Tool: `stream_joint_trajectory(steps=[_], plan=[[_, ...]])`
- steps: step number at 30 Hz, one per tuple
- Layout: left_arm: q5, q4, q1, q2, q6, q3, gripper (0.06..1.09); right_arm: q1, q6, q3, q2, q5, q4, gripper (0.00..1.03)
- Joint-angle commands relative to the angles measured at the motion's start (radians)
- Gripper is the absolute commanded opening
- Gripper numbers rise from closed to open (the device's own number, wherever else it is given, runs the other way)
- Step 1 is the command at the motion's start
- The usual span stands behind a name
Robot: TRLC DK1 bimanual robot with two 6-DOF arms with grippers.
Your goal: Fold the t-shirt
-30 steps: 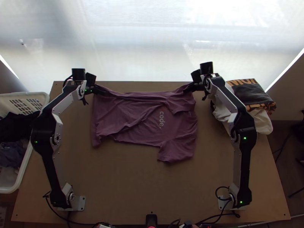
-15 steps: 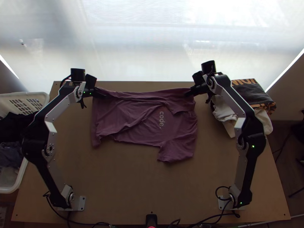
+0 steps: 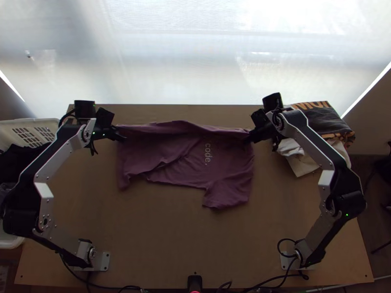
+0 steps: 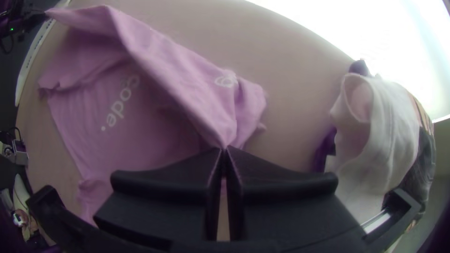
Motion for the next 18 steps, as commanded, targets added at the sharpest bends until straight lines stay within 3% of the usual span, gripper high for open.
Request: stream_joint_trajectory(steps=[1, 11, 18], plan=[[0.028, -0.037, 0.063, -0.098, 0.062, -0.083, 0.10, -0.040, -0.003, -0.121, -0.075, -0.001, -0.034, 0.03], [0.034, -0.060, 0.057, -0.112, 0.128, -0.207, 0.10, -0.059, -0.002, -0.178, -0.048, -0.001, -0.037, 0.03], [0.036, -0.045, 0.034, -0.100, 0.127, -0.236, 0.10, 0.041, 0.009, -0.216, -0.049, -0.043, -0.025, 0.03]])
